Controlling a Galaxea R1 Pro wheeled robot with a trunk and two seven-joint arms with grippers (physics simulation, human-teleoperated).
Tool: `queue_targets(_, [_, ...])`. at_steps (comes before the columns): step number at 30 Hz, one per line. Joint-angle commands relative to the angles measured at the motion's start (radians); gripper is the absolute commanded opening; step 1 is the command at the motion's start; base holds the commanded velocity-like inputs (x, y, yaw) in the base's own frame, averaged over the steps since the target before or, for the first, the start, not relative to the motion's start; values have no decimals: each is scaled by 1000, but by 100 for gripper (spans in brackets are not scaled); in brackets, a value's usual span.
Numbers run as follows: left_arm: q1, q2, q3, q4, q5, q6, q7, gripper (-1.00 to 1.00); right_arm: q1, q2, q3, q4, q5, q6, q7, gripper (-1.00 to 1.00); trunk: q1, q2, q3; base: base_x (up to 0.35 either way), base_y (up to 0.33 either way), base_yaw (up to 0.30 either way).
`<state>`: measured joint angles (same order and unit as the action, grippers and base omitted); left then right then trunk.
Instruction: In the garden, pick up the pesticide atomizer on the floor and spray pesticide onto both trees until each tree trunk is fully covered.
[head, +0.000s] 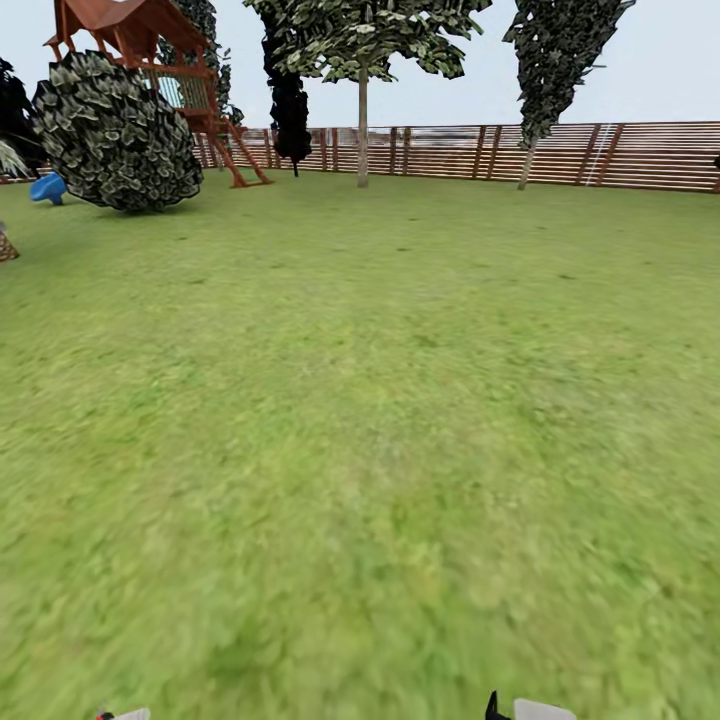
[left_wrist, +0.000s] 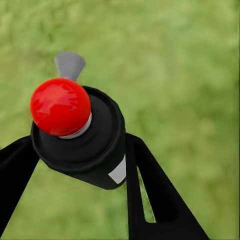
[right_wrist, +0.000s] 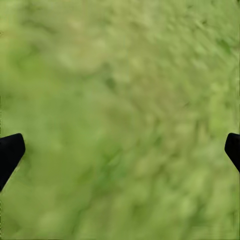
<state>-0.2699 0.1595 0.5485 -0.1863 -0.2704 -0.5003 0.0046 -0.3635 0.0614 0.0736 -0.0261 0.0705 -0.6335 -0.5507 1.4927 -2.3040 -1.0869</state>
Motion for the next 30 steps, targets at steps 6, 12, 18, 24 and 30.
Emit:
queue_targets(6, [0,0,1,1,-1,-3,-1,-100,0,0,0,0,0,0,0,100,0,0,0,338,0,0])
queue_targets(12, [0,0,2,1,-1,-3,-8,-100,0,0,0,0,0,0,0,100,0,0,0,338,0,0])
queue_targets(18, [0,1,2,16,-2,-5,-11,-100,0,0,0,0,0,0,0,100,0,0,0,338,0,0])
queue_targets(24, [0,2,2,21,0,-4,-9,-100,0,0,0,0,0,0,0,100,0,0,0,338,0,0])
queue_targets(30, [0,2,2,21,-1,-6,-11,-100,0,-1,0,0,0,0,0,100,0,0,0,338,0,0])
